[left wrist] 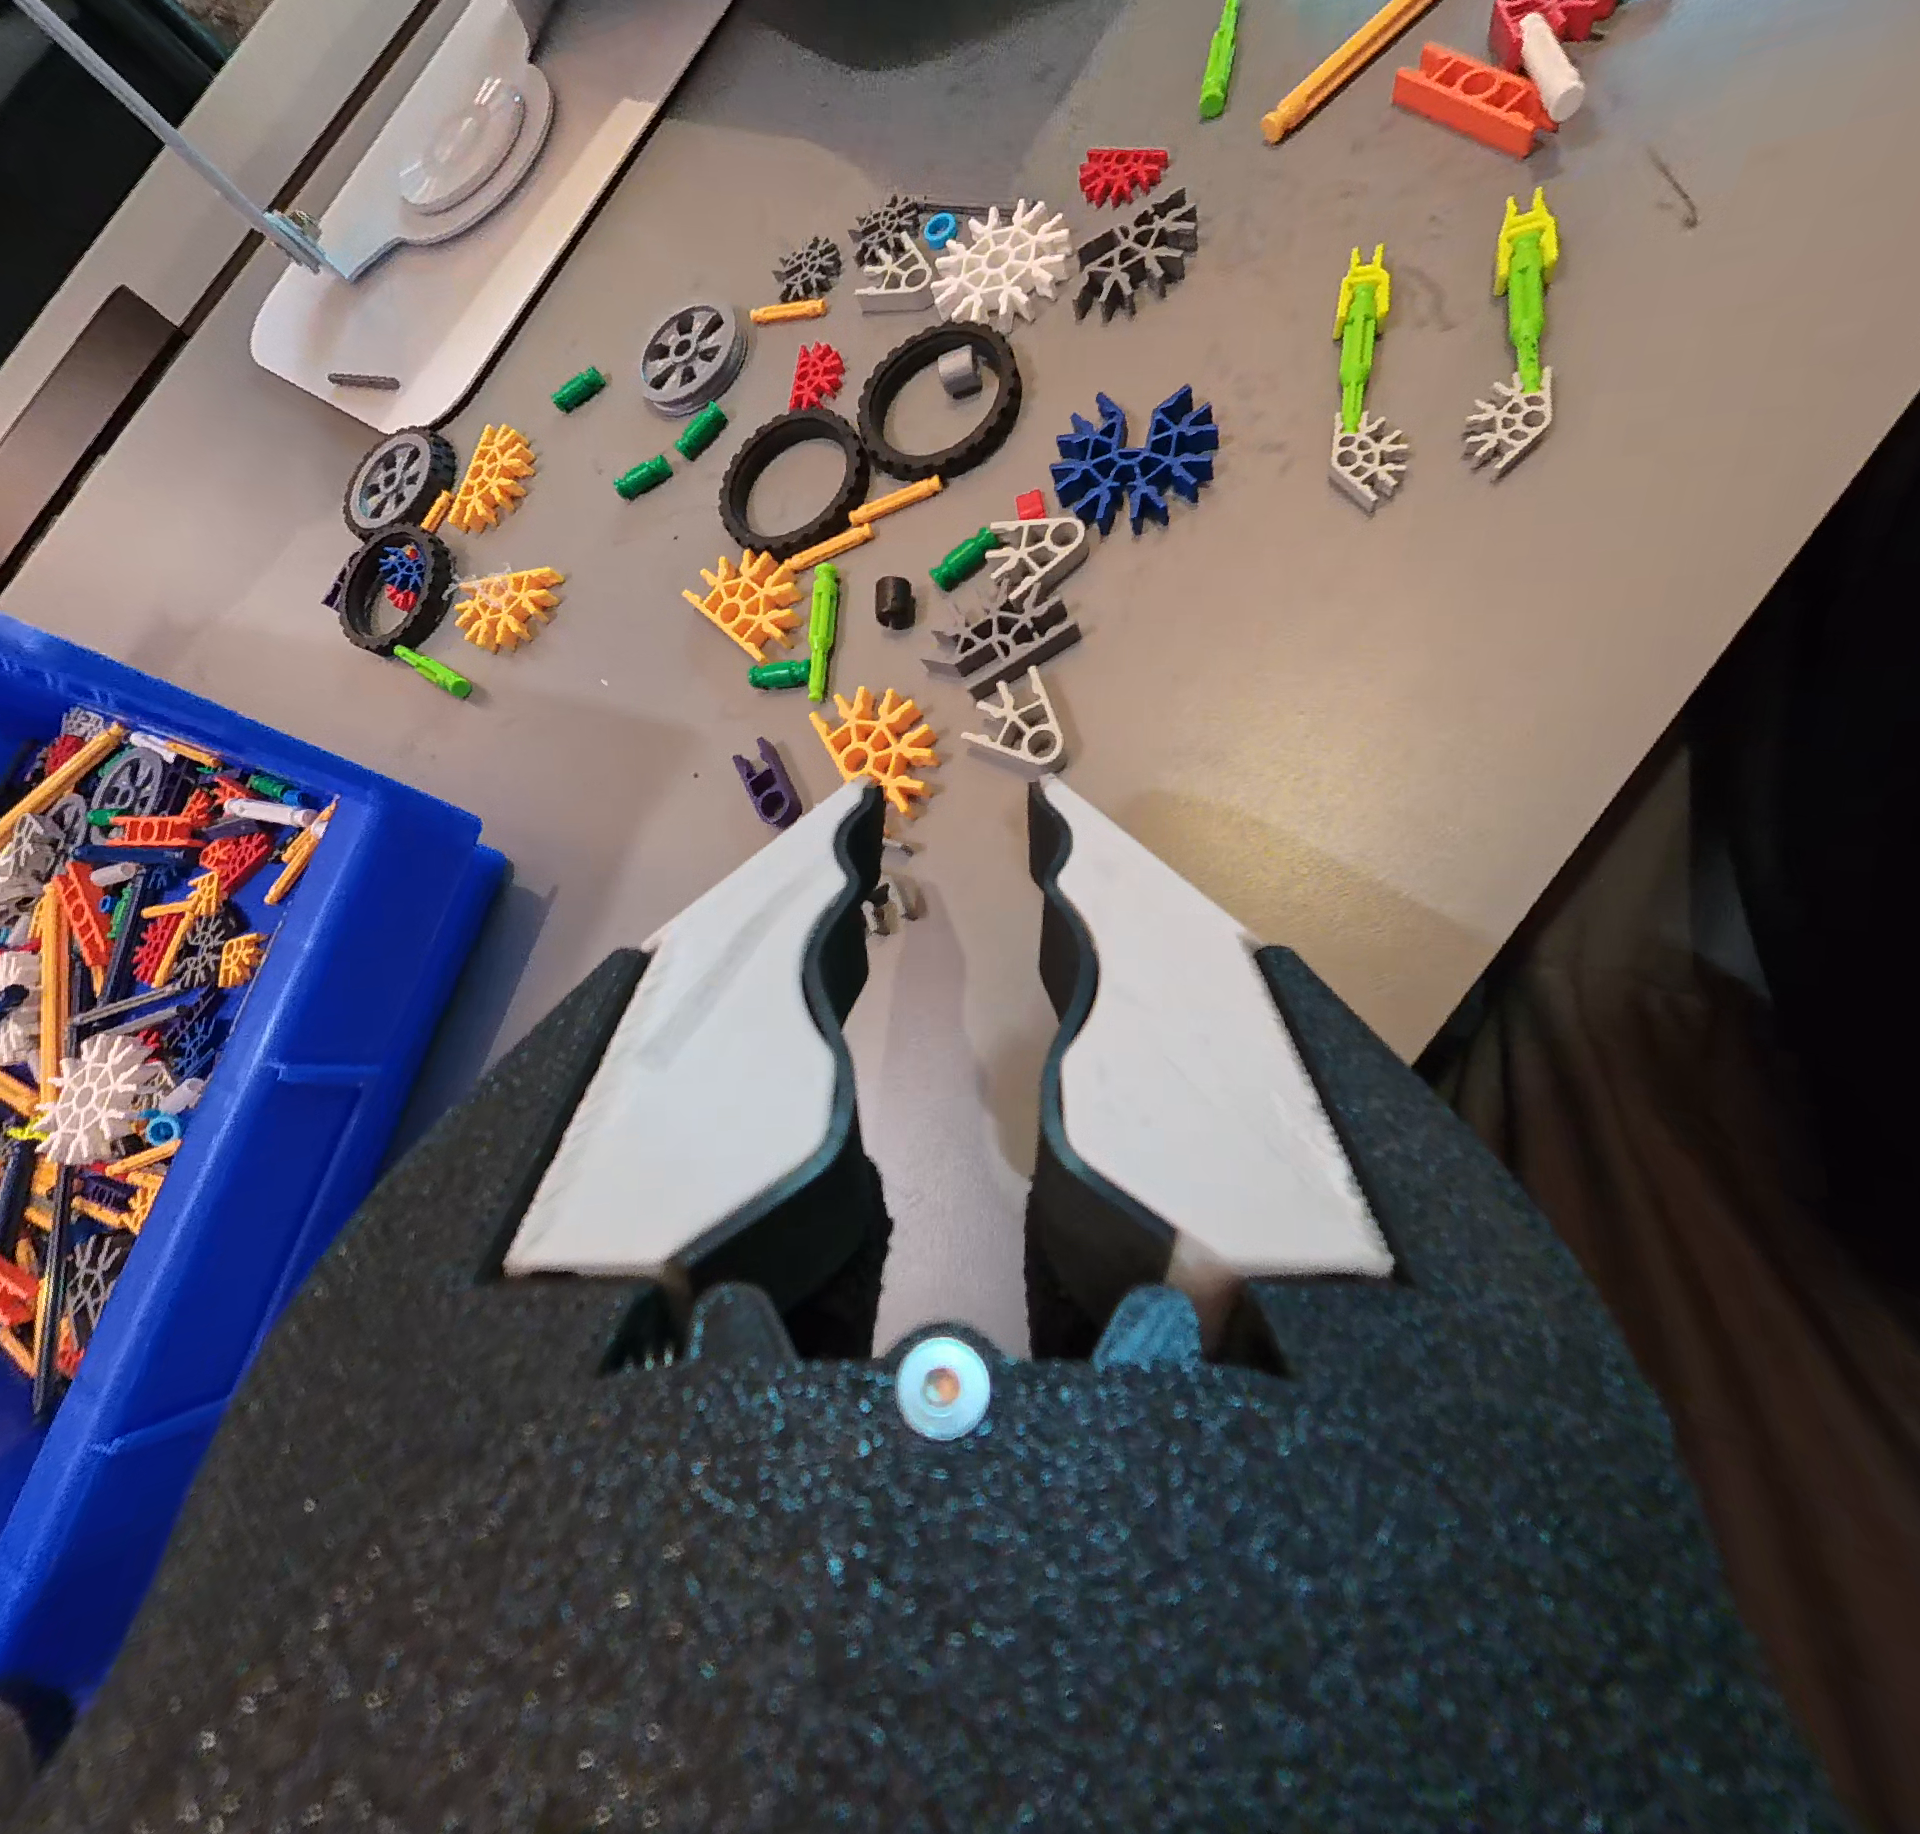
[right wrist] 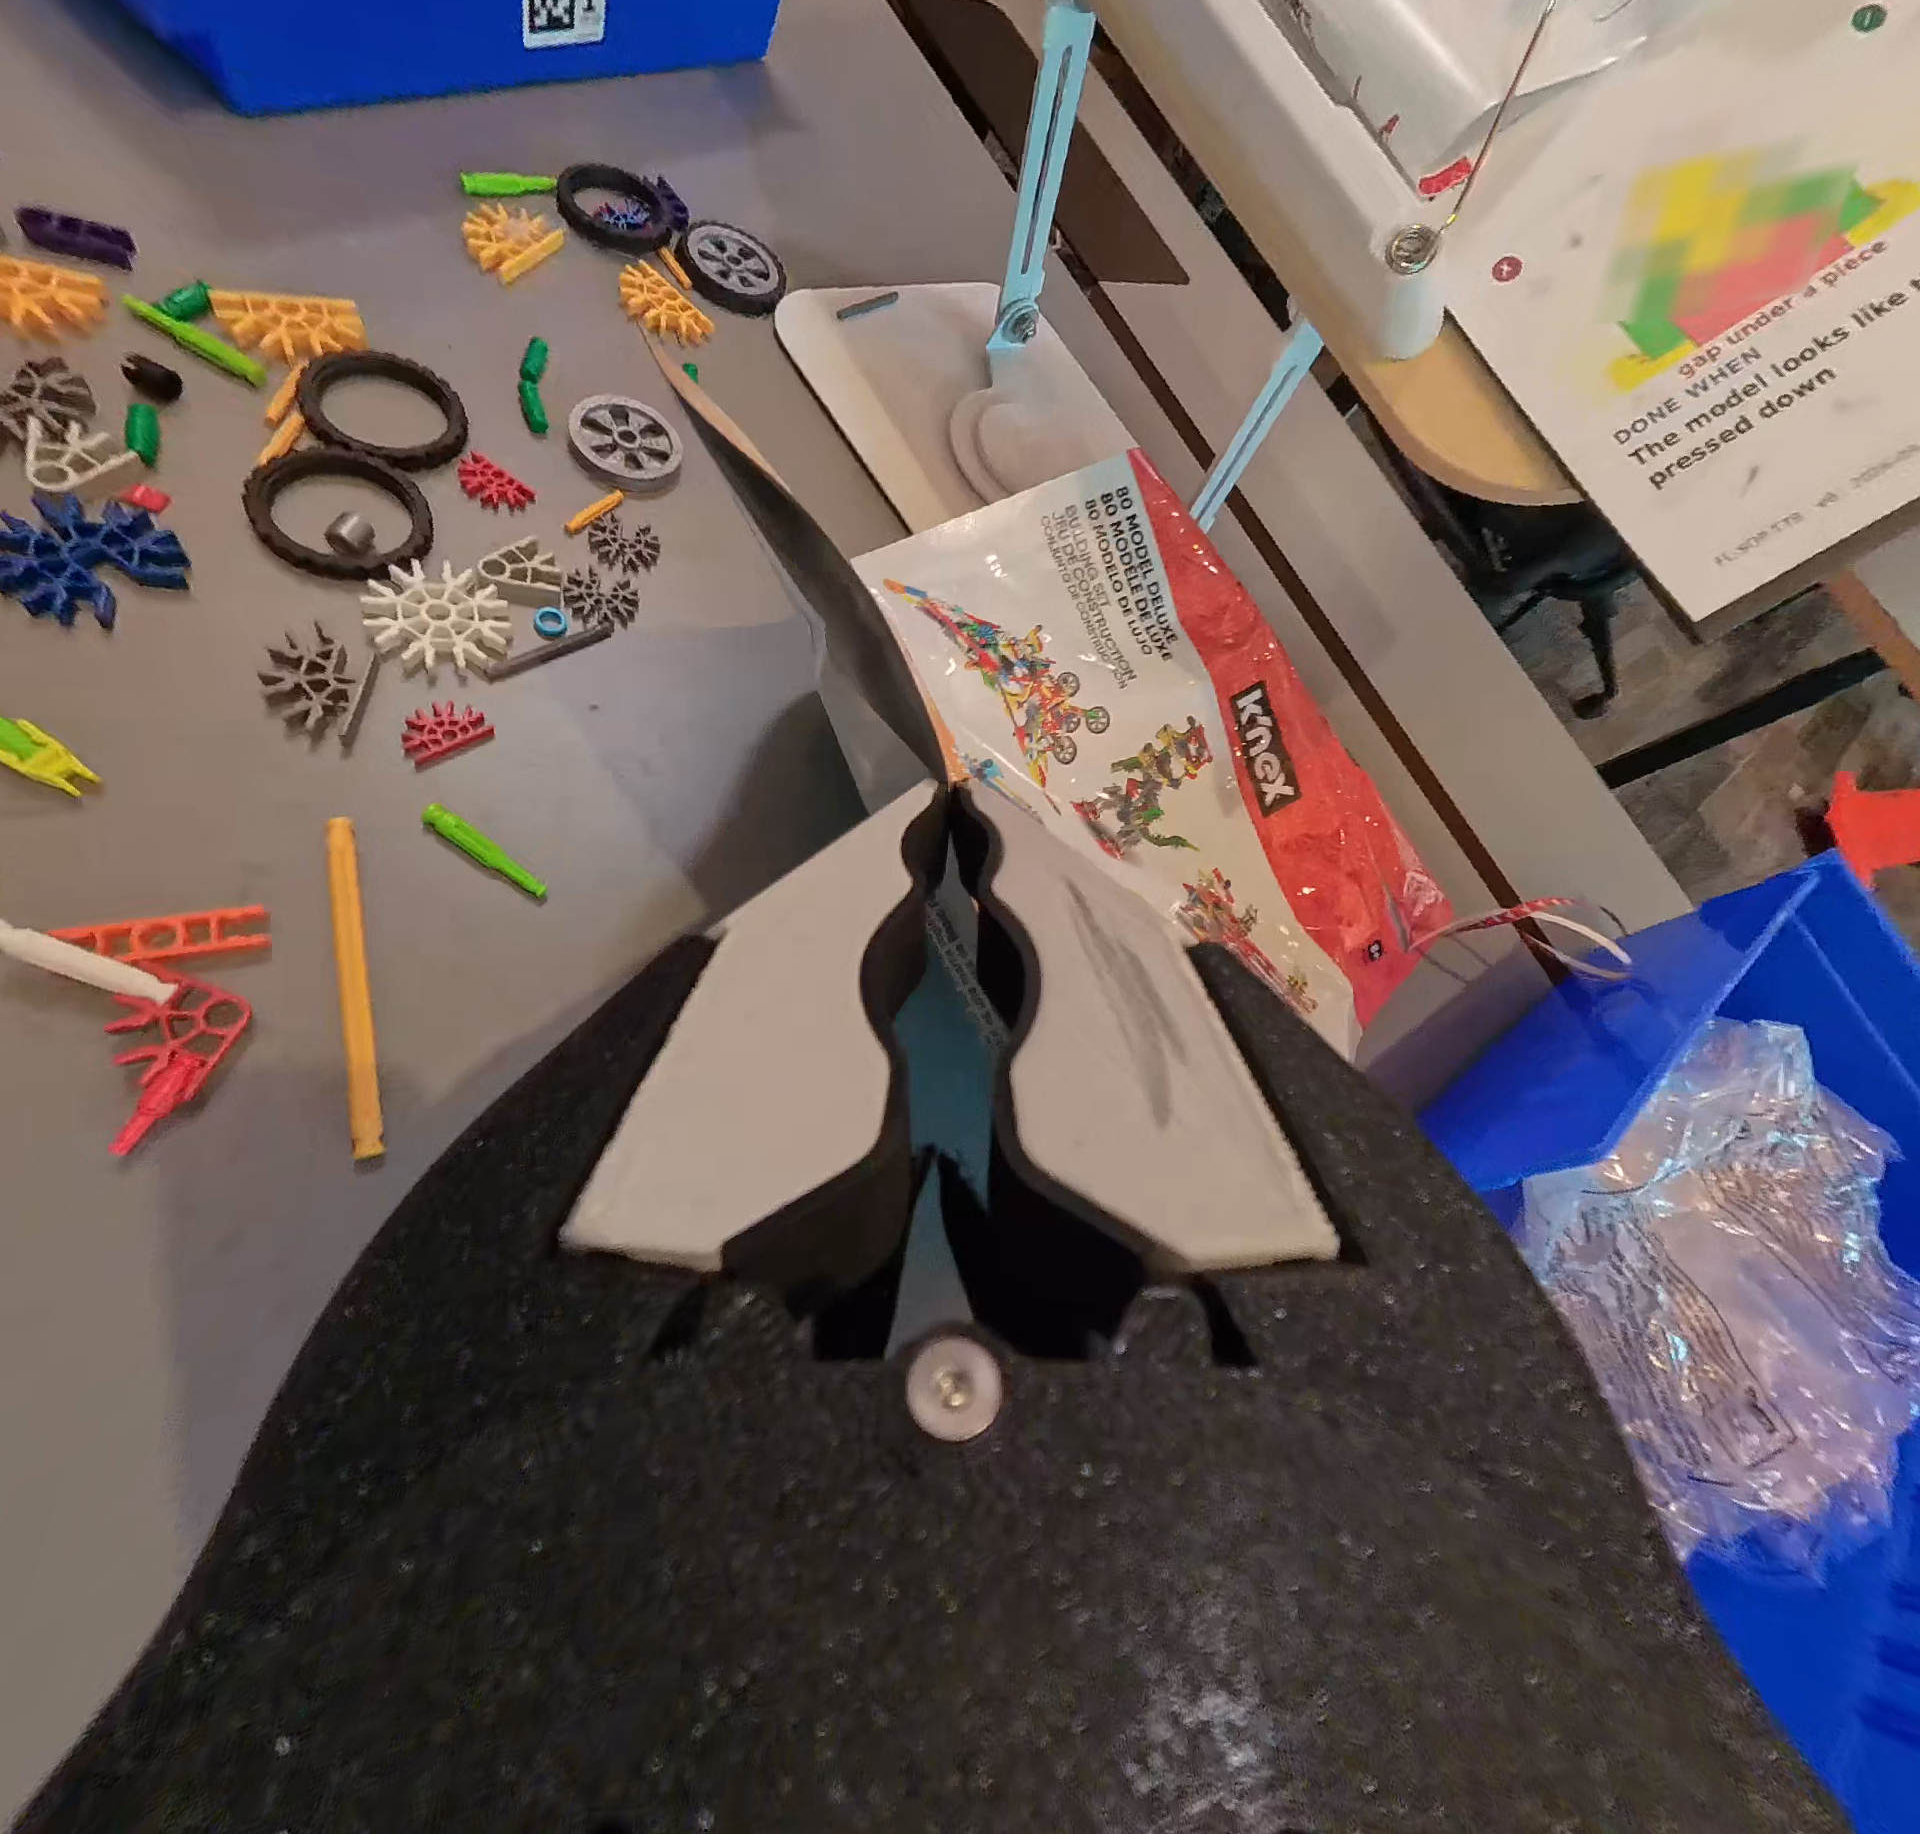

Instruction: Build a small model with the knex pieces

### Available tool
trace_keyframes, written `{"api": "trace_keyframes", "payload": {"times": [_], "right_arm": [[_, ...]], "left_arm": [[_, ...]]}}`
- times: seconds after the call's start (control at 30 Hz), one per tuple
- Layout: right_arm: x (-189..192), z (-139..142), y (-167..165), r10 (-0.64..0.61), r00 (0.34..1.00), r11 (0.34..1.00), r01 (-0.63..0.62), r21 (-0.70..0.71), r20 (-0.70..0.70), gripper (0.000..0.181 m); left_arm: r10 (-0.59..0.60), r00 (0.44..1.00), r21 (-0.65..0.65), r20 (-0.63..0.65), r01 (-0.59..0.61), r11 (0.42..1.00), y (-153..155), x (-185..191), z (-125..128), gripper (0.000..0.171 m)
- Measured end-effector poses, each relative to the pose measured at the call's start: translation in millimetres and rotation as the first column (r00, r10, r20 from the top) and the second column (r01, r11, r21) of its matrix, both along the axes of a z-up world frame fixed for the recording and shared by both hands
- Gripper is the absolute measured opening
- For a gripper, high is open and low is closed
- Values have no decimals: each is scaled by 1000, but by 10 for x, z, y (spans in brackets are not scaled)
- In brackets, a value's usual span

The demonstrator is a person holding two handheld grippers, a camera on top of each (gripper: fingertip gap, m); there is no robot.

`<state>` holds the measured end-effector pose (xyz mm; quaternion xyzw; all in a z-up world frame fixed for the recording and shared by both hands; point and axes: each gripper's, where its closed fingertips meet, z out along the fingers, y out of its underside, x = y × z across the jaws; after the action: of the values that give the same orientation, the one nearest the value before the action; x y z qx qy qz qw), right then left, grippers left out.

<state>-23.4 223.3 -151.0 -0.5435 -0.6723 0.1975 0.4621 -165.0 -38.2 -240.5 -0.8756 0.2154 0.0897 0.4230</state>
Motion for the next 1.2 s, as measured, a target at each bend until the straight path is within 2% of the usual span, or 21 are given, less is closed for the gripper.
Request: {"api": "trace_keyframes", "payload": {"times": [0.13,0.4,0.53,0.67,0.8,1.0,1.13,1.2], "right_arm": [[-2,-24,-35,16,1000,1000,-16,-23,9,0],[203,-615,-365,90,980,994,-76,-80,178,1],[292,-855,-522,132,963,987,-106,-119,236,9],[347,-944,-674,193,944,972,-146,-185,268,24],[323,-844,-743,214,957,962,-172,-213,195,31],[270,-785,-749,136,990,976,-126,-176,44,33],[296,-801,-770,87,996,988,-88,-130,-16,32],[317,-821,-795,78,997,988,-81,-131,-28,32]], "left_arm": [[9,1000,4,2,-9,1000,-15,-22,0,26],[36,999,16,-8,-36,999,-100,-151,78,26],[51,998,37,-28,-50,998,-171,-247,231,26],[75,994,61,-76,-71,996,-247,-412,461,26],[128,980,92,-150,-115,989,-300,-715,746,26],[205,935,76,-290,-191,979,-303,-1369,1090,24],[182,929,-2,-322,-192,981,-203,-1744,1148,21],[146,934,-78,-325,-180,981,-137,-1888,1089,19]]}}
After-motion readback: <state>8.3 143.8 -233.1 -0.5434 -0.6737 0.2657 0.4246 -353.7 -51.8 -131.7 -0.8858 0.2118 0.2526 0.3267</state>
